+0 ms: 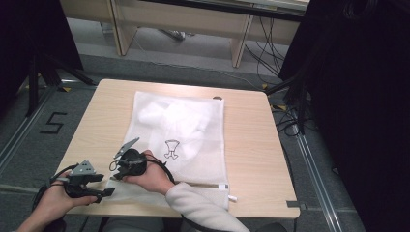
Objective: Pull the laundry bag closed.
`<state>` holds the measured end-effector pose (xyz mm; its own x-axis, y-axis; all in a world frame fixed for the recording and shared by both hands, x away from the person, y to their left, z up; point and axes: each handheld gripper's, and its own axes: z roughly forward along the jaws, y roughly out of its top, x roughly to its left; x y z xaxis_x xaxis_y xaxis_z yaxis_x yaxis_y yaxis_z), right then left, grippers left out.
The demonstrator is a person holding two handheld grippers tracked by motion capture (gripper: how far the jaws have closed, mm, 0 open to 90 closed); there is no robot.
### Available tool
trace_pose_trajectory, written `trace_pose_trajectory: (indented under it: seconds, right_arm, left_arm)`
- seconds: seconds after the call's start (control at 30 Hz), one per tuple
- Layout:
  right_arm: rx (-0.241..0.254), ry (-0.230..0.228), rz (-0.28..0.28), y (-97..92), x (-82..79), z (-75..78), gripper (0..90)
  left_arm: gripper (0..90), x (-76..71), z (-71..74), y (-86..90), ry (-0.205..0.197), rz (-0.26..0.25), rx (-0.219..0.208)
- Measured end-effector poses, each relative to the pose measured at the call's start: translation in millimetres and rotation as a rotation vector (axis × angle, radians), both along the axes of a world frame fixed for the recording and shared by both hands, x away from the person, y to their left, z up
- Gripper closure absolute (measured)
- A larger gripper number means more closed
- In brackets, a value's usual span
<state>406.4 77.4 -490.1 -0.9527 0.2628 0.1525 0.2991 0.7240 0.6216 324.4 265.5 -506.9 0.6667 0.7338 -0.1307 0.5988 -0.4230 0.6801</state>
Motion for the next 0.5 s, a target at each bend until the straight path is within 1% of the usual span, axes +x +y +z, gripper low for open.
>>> trace_pose_trajectory:
  seconds: [0.17, 0.2, 0.27, 0.3, 0.33, 0.37, 0.47, 0.5]
  right_arm:
    - [0.002, 0.012, 0.006, 4.2, 0.5, -3.0, 70.9]
    - [-0.005, 0.021, 0.001, 6.2, -0.1, -3.9, 71.1]
    - [-0.001, -0.007, 0.030, 8.0, 1.4, -5.4, 71.3]
    - [-0.001, -0.007, 0.030, 8.0, 1.4, -5.4, 71.3]
    - [-0.022, 0.036, -0.005, 8.7, -1.7, -4.9, 71.5]
    - [-0.010, 0.024, 0.013, 10.3, 0.3, -6.3, 72.1]
    - [-0.013, 0.023, 0.013, 11.6, 0.8, -6.6, 73.0]
    - [-0.016, 0.024, 0.020, 13.4, 0.9, -7.3, 74.1]
  left_arm:
    - [28.6, 0.0, 0.1, 0.1, 0.001, 0.000, -0.001]
    - [28.6, 0.0, 0.3, 0.2, -0.001, 0.004, 0.002]
    - [28.6, -0.5, 0.8, 0.1, -0.001, 0.007, 0.006]
    - [28.6, -0.5, 0.8, 0.1, -0.001, 0.007, 0.006]
    - [28.6, -0.5, 0.8, 0.1, -0.001, 0.007, 0.007]
    - [28.6, -0.3, 1.0, 0.8, 0.001, 0.000, 0.015]
    - [28.6, -0.3, 1.0, 0.7, 0.001, 0.001, 0.015]
    - [28.6, 0.2, 0.2, 0.7, 0.001, -0.003, 0.004]
